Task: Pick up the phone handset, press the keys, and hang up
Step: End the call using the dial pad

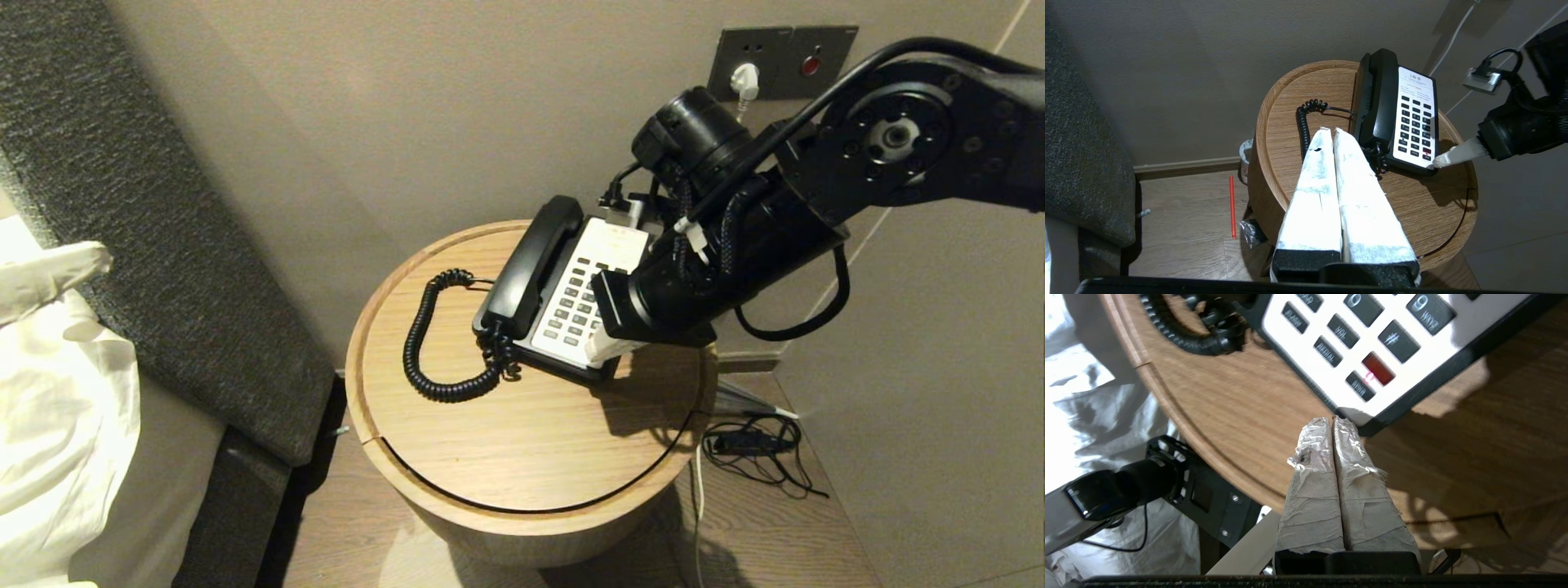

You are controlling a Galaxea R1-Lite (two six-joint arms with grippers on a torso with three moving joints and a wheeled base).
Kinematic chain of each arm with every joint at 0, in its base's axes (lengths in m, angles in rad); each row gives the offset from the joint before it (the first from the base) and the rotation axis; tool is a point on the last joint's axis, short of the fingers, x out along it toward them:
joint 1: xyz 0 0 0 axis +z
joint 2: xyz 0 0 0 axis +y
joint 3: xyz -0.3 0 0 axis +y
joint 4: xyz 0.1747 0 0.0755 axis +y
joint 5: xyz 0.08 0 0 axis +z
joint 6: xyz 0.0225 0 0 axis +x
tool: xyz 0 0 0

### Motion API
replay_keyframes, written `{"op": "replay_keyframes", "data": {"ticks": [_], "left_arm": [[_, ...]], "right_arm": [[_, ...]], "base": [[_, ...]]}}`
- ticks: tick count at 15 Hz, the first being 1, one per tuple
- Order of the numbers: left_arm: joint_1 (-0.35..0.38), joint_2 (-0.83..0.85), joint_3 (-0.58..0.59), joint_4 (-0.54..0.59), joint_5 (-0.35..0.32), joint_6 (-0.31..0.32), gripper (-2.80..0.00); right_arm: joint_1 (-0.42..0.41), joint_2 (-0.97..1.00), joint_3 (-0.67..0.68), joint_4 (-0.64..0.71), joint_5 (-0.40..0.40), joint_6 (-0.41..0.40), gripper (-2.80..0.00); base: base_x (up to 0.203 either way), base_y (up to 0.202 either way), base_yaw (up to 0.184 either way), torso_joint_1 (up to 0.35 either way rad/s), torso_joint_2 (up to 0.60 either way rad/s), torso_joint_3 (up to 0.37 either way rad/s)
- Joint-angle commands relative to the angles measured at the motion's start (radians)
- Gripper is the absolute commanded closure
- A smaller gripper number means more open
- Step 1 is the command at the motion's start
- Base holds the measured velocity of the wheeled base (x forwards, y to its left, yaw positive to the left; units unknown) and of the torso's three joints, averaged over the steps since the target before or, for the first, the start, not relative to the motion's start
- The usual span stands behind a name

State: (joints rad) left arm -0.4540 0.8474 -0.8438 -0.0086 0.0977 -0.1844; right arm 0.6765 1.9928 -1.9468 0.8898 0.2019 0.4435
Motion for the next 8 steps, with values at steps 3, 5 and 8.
{"op": "replay_keyframes", "data": {"ticks": [3, 5, 8], "left_arm": [[0.0, 0.002, 0.006, -0.002, 0.001, -0.001, 0.0], [0.0, -0.001, 0.006, -0.001, 0.001, -0.001, 0.0], [0.0, -0.001, 0.011, 0.0, -0.001, -0.001, 0.0]], "right_arm": [[0.0, 0.018, 0.0, -0.003, -0.005, -0.002, 0.0], [0.0, 0.018, 0.0, -0.012, -0.007, -0.003, 0.0], [0.0, 0.009, 0.0, -0.015, -0.009, -0.006, 0.0]], "base": [[0.0, 0.0, 0.0, 0.0, 0.0, 0.0], [0.0, 0.0, 0.0, 0.0, 0.0, 0.0], [0.0, 0.0, 0.0, 0.0, 0.0, 0.0]]}}
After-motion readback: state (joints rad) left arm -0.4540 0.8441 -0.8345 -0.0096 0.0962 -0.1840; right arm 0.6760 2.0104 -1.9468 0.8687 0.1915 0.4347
